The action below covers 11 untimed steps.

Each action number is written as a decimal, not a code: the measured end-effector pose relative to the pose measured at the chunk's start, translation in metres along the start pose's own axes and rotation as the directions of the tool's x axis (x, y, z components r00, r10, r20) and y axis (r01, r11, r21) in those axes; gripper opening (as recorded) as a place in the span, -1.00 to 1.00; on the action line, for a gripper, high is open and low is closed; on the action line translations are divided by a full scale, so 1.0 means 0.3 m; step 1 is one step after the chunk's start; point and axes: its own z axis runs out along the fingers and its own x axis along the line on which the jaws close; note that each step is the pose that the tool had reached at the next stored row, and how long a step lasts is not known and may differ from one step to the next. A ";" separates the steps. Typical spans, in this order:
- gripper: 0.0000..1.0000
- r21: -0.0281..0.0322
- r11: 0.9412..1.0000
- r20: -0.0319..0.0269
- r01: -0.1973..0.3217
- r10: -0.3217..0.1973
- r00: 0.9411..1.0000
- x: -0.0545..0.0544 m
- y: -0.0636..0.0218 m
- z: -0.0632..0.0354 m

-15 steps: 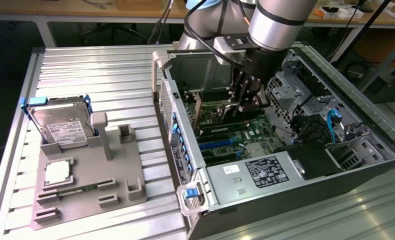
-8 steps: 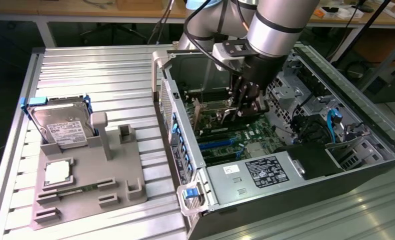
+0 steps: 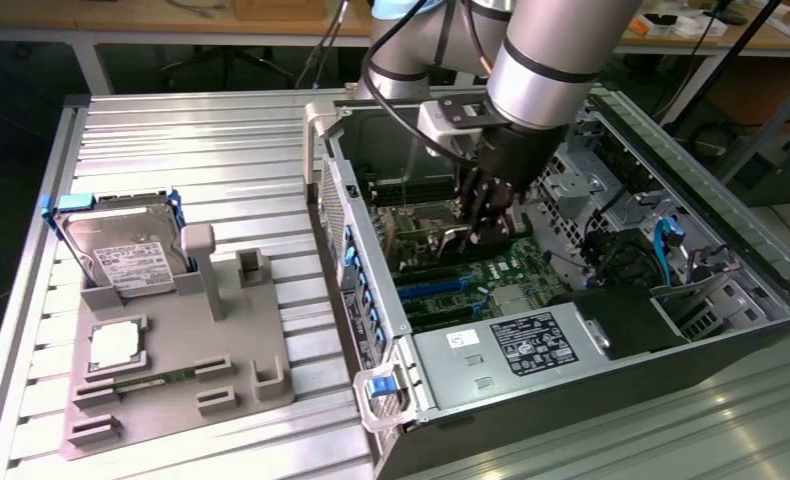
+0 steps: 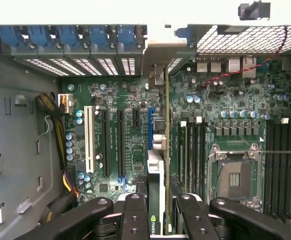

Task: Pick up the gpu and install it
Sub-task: 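Insert the gpu into the slot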

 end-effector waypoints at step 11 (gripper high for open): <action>-0.46 0.005 1.000 0.000 0.000 0.000 1.000 0.003 0.018 0.052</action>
